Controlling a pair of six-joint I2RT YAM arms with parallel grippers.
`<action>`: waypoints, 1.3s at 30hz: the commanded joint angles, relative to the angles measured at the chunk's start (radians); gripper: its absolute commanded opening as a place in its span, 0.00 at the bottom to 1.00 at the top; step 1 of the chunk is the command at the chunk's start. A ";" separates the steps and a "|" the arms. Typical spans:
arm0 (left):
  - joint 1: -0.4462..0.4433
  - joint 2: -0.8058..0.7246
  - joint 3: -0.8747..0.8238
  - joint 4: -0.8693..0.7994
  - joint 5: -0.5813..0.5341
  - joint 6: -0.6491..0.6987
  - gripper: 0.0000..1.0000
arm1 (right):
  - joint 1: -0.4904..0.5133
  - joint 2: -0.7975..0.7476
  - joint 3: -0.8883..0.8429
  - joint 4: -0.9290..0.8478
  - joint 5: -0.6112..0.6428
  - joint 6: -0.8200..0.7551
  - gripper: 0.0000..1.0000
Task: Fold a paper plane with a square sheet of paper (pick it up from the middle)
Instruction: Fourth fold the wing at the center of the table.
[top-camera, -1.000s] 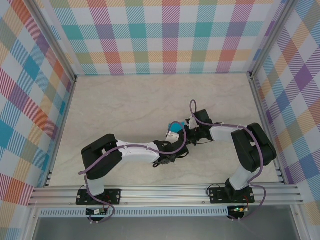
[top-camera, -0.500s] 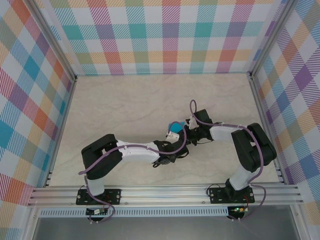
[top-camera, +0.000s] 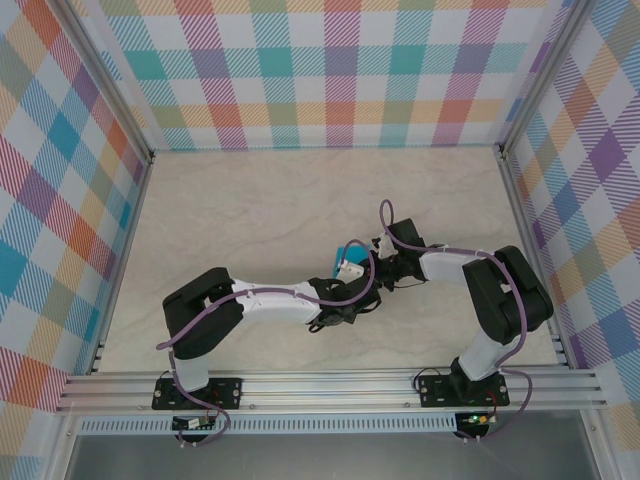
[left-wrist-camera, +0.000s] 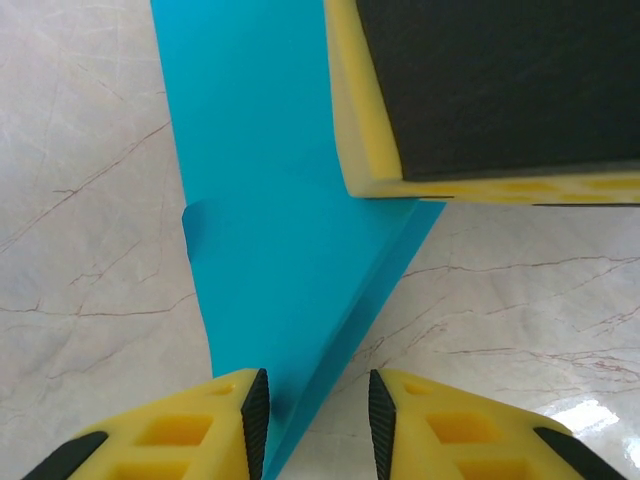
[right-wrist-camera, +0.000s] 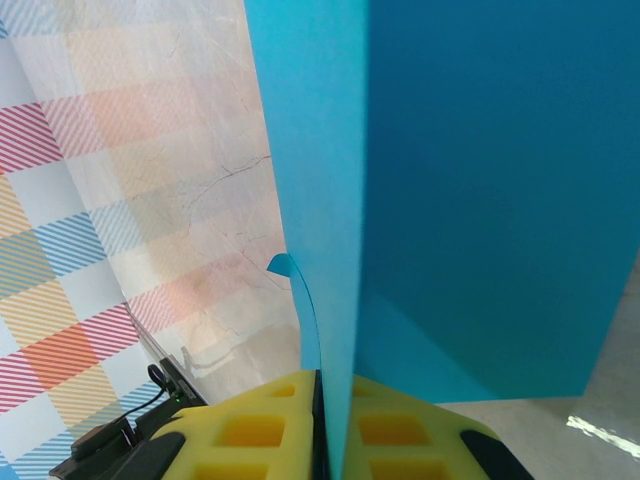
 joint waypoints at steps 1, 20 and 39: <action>-0.002 0.008 0.032 -0.029 0.013 0.022 0.34 | 0.005 0.008 0.012 -0.009 0.001 -0.016 0.10; 0.014 0.023 0.014 -0.048 0.010 0.009 0.30 | 0.004 0.006 0.020 -0.017 0.002 -0.016 0.10; 0.017 -0.007 -0.022 -0.042 -0.020 0.015 0.29 | 0.004 0.003 0.026 -0.025 0.003 -0.016 0.10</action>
